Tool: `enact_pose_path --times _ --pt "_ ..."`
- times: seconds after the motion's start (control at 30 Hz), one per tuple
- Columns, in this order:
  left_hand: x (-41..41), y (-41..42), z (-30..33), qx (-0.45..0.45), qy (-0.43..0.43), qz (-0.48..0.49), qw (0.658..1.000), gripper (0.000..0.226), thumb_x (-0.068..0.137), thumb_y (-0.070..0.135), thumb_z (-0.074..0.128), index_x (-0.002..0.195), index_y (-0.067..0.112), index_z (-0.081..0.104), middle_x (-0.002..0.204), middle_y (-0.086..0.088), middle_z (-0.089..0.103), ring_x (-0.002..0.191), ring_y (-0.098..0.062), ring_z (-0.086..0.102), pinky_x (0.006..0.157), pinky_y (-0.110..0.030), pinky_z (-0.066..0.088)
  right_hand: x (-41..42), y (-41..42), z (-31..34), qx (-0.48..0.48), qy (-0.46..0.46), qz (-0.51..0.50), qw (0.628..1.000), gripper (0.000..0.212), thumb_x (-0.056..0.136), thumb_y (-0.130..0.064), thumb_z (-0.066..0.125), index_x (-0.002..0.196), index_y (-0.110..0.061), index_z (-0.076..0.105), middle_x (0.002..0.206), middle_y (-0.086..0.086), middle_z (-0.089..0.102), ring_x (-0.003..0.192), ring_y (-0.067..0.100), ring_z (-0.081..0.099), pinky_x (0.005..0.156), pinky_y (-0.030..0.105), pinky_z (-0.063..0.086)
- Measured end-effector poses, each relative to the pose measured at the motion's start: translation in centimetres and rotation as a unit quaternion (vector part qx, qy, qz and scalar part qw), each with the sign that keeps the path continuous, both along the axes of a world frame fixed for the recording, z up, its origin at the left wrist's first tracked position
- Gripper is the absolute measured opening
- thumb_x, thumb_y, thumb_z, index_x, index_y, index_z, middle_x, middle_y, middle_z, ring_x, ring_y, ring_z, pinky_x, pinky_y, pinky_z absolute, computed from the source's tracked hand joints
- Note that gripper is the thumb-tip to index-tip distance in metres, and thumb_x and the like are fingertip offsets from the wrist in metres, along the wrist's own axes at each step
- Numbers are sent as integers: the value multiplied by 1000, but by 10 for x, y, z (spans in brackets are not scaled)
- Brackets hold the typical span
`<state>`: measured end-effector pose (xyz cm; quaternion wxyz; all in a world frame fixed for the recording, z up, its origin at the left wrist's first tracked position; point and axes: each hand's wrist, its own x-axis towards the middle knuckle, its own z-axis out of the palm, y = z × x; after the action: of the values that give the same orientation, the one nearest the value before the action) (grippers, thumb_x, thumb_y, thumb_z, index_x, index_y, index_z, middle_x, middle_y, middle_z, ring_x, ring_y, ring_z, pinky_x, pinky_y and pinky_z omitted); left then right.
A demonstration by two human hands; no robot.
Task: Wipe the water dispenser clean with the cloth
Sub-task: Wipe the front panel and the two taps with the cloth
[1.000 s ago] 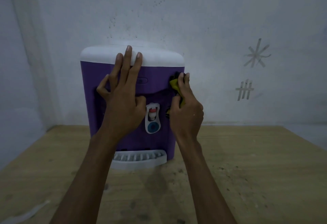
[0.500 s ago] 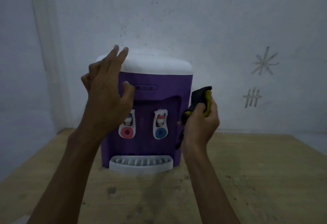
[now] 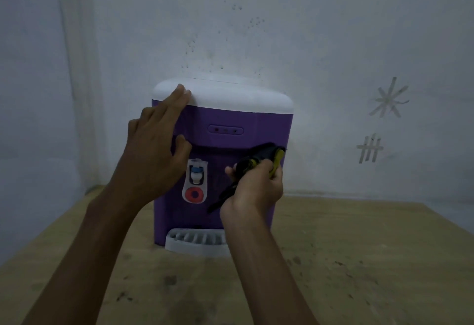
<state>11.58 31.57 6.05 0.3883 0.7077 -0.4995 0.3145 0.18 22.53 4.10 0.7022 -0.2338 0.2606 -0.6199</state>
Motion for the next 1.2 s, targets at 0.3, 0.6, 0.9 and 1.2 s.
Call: enact_pose_path --times 0.3,0.6,0.9,1.2 --pt "2 6 4 -7 -6 21 1000 73 92 26 47 162 26 26 171 1 18 154 -24 21 118 -44 17 -1 -3 11 18 -18 10 1000 32 105 -15 46 129 -13 68 89 14 68 44 9 59 45 24 51" --pt "6 9 0 10 36 -12 999 75 91 24 46 163 29 25 170 3 19 154 -27 25 123 -56 24 -5 14 16 5 10 57 998 26 106 -16 46 104 -10 70 68 6 64 40 9 57 43 25 50" --pt "10 9 -2 -2 32 -31 999 75 96 8 53 162 31 25 170 8 18 153 -28 25 121 -55 32 -10 7 21 46 -31 92 994 26 104 -13 49 110 -4 72 64 7 63 39 11 55 41 22 47" --pt "8 7 -4 6 41 -29 999 89 92 -11 57 163 30 22 172 6 14 154 -29 20 115 -38 29 -13 10 20 56 -41 138 988 25 107 -17 45 109 -12 69 73 9 63 41 10 56 44 23 49"
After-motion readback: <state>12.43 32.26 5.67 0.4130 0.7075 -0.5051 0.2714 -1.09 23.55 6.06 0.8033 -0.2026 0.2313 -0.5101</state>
